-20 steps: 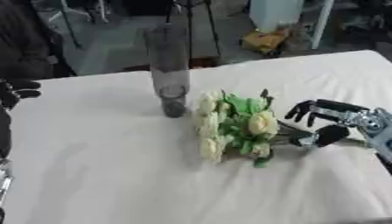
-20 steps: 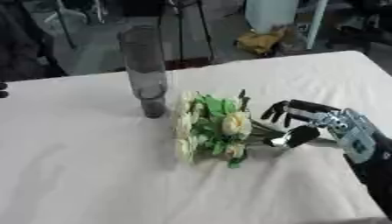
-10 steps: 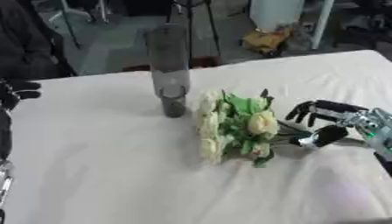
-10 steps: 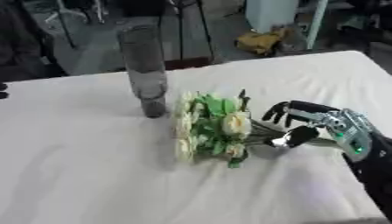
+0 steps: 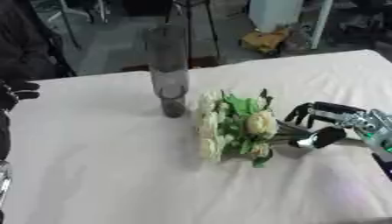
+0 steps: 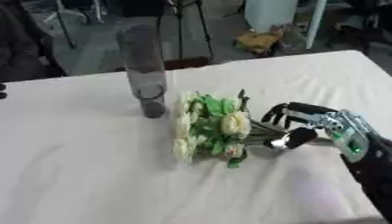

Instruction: Arrange flowers into the vase.

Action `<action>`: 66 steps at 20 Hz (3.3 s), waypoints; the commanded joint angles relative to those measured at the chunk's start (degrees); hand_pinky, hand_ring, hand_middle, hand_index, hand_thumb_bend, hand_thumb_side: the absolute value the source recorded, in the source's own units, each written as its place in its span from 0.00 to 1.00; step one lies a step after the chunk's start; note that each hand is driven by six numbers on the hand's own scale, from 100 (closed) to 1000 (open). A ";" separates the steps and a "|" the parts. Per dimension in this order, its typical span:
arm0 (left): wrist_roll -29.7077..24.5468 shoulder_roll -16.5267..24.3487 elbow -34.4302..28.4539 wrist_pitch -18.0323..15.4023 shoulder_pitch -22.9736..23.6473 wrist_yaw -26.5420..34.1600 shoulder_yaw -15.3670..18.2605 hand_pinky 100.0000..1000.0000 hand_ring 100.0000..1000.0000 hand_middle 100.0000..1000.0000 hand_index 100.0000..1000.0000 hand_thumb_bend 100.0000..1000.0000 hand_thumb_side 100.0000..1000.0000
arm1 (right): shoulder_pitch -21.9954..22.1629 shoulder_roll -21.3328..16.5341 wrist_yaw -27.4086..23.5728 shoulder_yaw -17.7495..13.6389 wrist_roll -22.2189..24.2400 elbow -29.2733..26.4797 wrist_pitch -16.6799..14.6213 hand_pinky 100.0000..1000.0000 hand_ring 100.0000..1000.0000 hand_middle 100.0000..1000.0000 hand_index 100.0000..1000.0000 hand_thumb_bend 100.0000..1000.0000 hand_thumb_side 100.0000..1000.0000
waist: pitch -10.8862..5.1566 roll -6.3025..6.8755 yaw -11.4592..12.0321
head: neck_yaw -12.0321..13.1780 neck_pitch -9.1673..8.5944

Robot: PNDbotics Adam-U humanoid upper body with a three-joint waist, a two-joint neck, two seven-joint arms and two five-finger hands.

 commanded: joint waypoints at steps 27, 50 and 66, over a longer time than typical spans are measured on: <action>-0.31 0.31 -0.34 0.06 -0.87 0.59 -0.47 0.59 0.57 0.58 0.69 0.37 0.95 | -1.15 1.27 10.38 0.20 -5.57 1.42 -1.72 0.25 0.43 0.46 0.64 0.27 0.34 | 0.41 0.27 -0.12 | 0.13 0.38; -0.07 0.09 0.21 0.16 -0.64 0.73 -0.49 0.59 0.57 0.58 0.69 0.37 0.95 | -1.43 1.68 11.04 -0.54 -15.75 -0.57 -0.30 0.00 0.12 0.19 0.39 0.18 0.40 | 0.18 0.42 -0.33 | 0.20 0.55; -0.12 -0.12 0.43 0.18 -0.69 1.06 -0.66 0.58 0.57 0.58 0.69 0.36 0.95 | -0.35 2.42 7.18 -0.51 -26.95 1.23 4.56 0.00 0.03 0.10 0.34 0.00 0.43 | 0.18 0.69 -0.10 | -0.02 0.61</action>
